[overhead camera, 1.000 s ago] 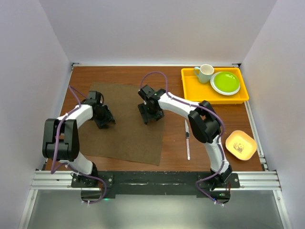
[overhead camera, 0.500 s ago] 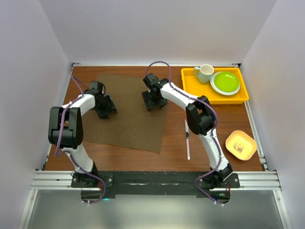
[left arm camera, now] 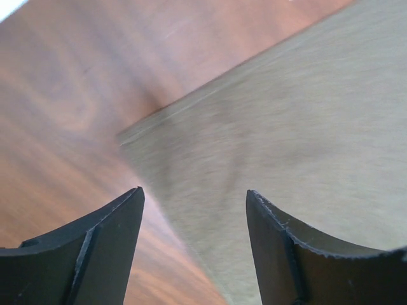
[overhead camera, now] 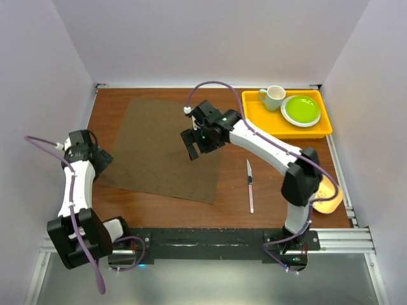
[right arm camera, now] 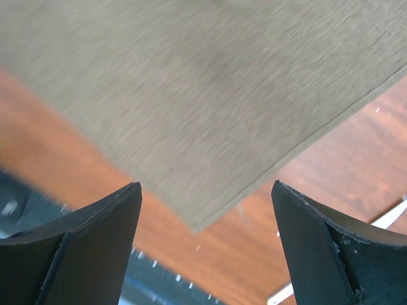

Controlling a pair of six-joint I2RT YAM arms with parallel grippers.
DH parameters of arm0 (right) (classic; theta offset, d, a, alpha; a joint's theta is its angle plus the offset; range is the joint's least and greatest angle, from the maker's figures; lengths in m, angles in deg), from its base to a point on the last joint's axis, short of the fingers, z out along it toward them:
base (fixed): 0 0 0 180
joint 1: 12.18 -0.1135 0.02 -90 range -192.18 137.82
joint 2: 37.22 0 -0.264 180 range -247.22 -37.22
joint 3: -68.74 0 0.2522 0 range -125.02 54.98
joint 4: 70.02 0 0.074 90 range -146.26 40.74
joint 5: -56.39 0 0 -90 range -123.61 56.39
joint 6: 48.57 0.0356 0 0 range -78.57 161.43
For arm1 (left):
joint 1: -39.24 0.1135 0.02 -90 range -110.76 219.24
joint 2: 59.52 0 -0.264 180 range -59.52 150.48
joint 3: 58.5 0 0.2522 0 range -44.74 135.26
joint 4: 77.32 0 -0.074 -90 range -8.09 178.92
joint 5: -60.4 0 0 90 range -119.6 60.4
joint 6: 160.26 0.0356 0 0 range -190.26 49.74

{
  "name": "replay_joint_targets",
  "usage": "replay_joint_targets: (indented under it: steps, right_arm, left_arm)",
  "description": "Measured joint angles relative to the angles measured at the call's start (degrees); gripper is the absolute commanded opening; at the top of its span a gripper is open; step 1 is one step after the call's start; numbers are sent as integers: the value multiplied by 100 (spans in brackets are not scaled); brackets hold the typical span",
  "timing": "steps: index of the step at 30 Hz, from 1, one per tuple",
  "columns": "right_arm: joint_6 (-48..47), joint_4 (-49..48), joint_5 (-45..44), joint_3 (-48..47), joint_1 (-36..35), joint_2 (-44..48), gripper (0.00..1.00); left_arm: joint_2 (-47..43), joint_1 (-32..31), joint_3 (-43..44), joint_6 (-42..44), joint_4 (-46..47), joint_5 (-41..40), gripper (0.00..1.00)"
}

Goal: Fold the napkin, place the utensils inside, and roll it up
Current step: Flatten the napkin out

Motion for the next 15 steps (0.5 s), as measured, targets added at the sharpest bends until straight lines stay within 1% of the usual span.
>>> replay_joint_targets:
  steps: [3,4,7,9,11,13,15]
  right_arm:
    - [-50,11,136,348,24,531,88]
    - [-74,15,168,428,55,614,88]
    - [-144,31,310,584,125,634,88]
    - [-151,83,402,575,133,518,87]
    - [-142,166,507,411,98,282,87]
    - [-125,192,597,216,68,39,87]
    - [-90,190,708,31,39,-177,87]
  left_arm:
    - [85,376,-391,20,-15,-144,69]
    - [153,503,-459,55,-17,-199,71]
    - [313,802,-496,170,15,-286,72]
    - [321,894,-496,210,70,-332,69]
    - [321,901,-498,203,109,-415,64]
    - [310,901,-553,214,227,-428,55]
    - [295,901,-754,260,466,-415,50]
